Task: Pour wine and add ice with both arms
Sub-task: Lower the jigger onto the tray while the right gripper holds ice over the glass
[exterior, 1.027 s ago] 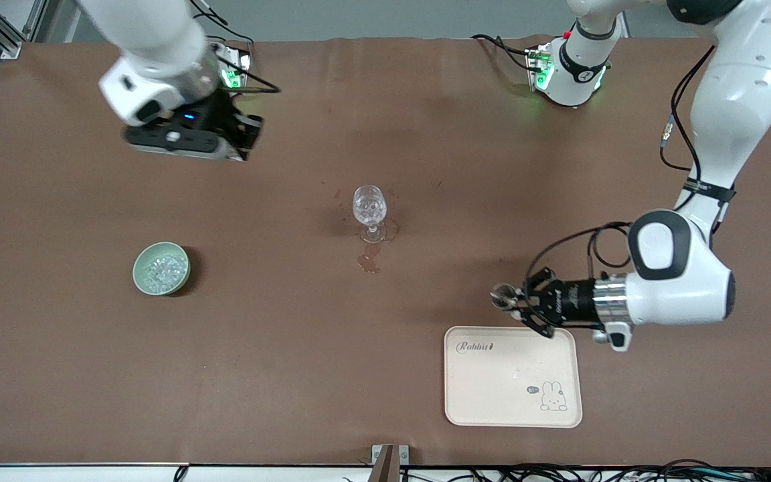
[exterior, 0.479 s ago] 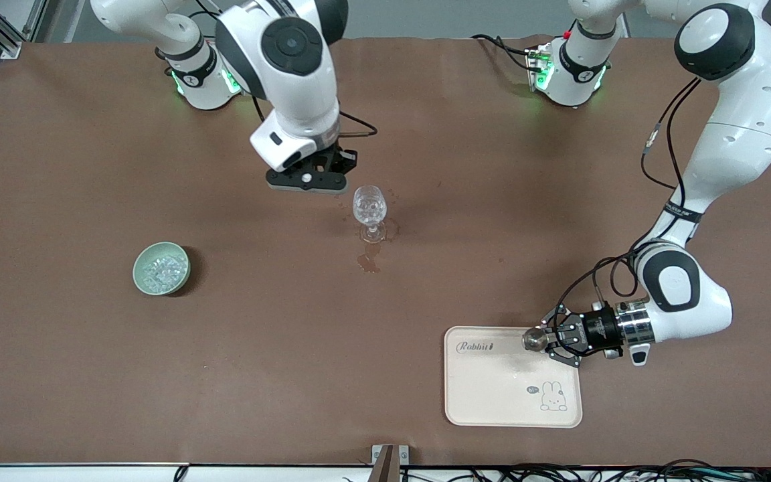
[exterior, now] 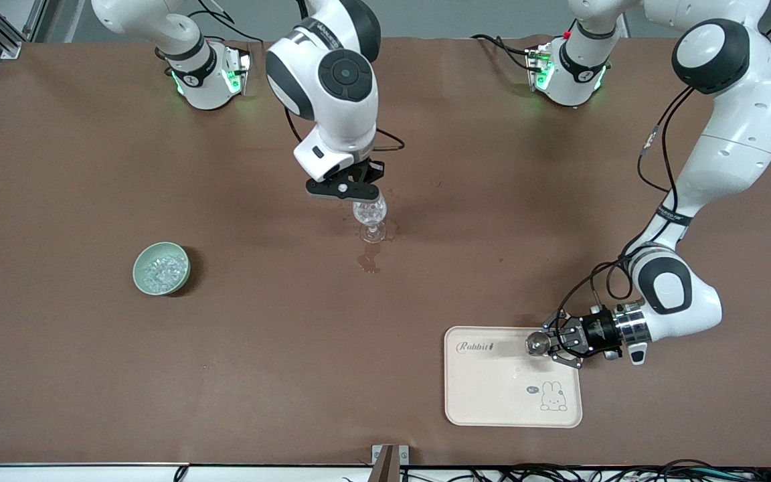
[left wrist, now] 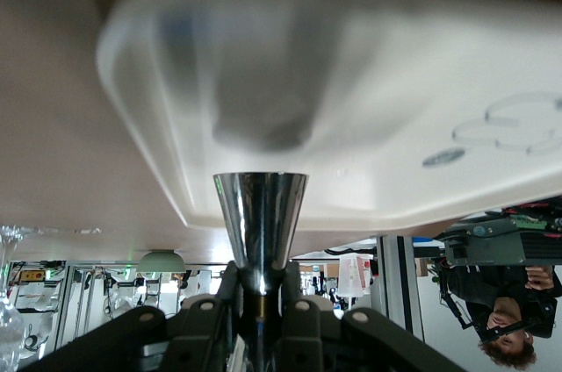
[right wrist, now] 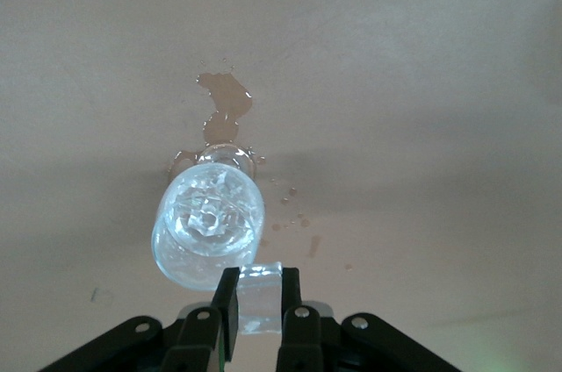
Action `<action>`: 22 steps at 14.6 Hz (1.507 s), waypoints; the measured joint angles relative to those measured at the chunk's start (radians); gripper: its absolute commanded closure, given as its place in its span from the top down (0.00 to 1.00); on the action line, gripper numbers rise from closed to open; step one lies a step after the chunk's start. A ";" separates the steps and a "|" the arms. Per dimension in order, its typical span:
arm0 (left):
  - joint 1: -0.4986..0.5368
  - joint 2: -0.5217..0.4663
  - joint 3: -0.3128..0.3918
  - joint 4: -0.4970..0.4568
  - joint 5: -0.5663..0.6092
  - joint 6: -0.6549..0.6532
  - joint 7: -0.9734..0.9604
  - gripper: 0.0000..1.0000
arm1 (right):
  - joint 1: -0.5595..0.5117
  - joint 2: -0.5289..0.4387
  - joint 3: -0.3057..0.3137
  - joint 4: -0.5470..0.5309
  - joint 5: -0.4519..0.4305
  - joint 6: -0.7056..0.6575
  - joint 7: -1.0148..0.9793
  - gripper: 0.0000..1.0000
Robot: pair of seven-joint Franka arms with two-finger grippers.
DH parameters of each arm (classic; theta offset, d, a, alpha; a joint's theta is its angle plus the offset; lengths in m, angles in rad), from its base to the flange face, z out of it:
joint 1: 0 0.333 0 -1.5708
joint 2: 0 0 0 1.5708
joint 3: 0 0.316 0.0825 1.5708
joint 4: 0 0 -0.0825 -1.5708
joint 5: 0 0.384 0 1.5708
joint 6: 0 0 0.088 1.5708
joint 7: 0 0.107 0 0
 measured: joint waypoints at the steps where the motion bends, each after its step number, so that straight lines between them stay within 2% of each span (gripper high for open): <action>1: 0.011 0.014 -0.006 0.005 -0.034 -0.009 0.036 0.00 | 0.003 0.013 0.000 0.006 0.000 0.004 0.004 0.00; 6: 0.017 0.029 -0.006 0.010 -0.076 -0.015 0.076 0.04 | 0.009 0.064 -0.001 0.054 0.000 0.008 0.018 0.00; 8: 0.017 0.029 -0.006 0.011 -0.076 -0.016 0.076 0.23 | 0.010 0.075 -0.001 0.067 0.000 0.008 0.019 0.01; 9: 0.017 0.029 -0.006 0.011 -0.076 -0.016 0.076 0.28 | 0.011 0.078 -0.001 0.070 0.000 0.008 0.019 0.01; 11: 0.017 0.031 -0.005 0.011 -0.076 -0.016 0.076 0.29 | 0.011 0.079 -0.001 0.073 0.000 0.008 0.019 0.03; 12: 0.015 0.032 0.000 0.011 -0.076 -0.015 0.076 0.30 | 0.011 0.079 -0.001 0.074 0.000 0.008 0.019 0.07; 16: 0.015 0.042 0.005 0.011 -0.076 -0.014 0.077 0.44 | 0.011 0.081 -0.001 0.076 0.000 0.008 0.020 0.08; 19: 0.015 0.042 0.005 0.013 -0.076 -0.014 0.077 0.66 | 0.013 0.086 -0.001 0.076 0.000 0.008 0.020 0.11; 22: 0.014 0.040 0.004 0.020 -0.075 -0.014 0.078 0.84 | 0.017 0.093 -0.001 0.077 0.000 0.008 0.020 0.21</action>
